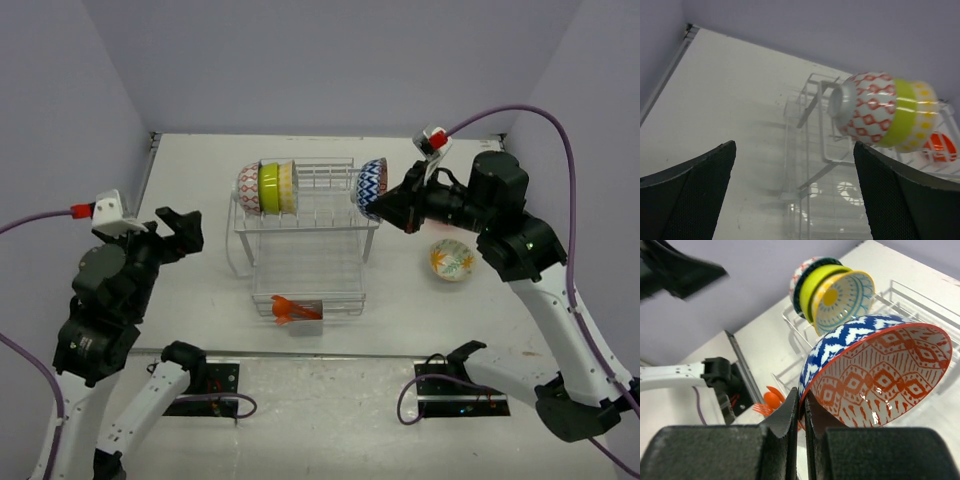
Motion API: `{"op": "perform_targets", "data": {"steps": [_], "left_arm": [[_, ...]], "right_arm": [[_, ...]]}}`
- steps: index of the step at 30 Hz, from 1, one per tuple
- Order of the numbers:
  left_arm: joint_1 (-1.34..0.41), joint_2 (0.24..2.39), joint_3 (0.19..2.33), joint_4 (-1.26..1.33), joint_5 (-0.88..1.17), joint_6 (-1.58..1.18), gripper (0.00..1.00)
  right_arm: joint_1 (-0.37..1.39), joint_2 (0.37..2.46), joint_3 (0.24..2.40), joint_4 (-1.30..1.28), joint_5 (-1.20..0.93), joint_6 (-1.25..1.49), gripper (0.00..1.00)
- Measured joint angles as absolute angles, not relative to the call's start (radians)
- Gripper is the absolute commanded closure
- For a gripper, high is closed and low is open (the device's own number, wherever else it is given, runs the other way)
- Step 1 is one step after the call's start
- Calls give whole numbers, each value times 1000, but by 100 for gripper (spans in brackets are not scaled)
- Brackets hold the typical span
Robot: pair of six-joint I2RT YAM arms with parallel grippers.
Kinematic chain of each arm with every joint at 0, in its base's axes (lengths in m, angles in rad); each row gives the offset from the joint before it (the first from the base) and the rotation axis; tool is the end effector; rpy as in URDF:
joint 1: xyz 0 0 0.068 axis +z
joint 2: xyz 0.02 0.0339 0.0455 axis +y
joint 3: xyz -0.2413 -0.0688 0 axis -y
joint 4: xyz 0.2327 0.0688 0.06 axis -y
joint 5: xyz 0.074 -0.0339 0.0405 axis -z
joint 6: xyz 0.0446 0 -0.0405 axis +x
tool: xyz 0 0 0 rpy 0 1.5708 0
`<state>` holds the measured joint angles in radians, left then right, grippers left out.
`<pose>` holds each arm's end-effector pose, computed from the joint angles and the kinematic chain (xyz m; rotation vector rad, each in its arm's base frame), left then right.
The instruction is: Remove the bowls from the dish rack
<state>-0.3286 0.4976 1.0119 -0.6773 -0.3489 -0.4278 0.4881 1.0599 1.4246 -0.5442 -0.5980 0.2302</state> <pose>0.0952 -0.0164 0.3766 -0.3406 1.6968 -0.2562 0.1711 0.1193 0.4432 -0.6827 1.7052 1.0353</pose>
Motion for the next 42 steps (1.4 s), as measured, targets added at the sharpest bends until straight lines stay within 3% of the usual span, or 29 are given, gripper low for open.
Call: {"op": "perform_targets", "data": {"steps": [7,12,17,26,34,39,40,42], "left_arm": [[-328,831,1542,-665,4,-427,0],[-340,1068,1712,-690,233,-428,0],[-464,1169,1723,-731,338,-446,0],[-741,1086,1521,-712,384,-521,1],[-860,1069,1339,-736,305,-558,13],[-867,1050,1279,-759,273,-558,26],[-867,1048,1276,-762,266,-558,32],[-867,1048,1275,-764,258,-555,54]], "right_arm": [[634,1047,1493,-794,-301,54,100],[878,1099,1562,-981,-137,-89,100],[1082,1190,1627,-1111,-10,-182,100],[1382,1325,1743,-1268,44,-260,100],[1424,1459,1850,-1308,123,-255,100],[1429,1467,1864,-1325,178,-252,100],[1429,1467,1864,-1326,185,-250,100],[1429,1469,1864,-1327,194,-248,100]]}}
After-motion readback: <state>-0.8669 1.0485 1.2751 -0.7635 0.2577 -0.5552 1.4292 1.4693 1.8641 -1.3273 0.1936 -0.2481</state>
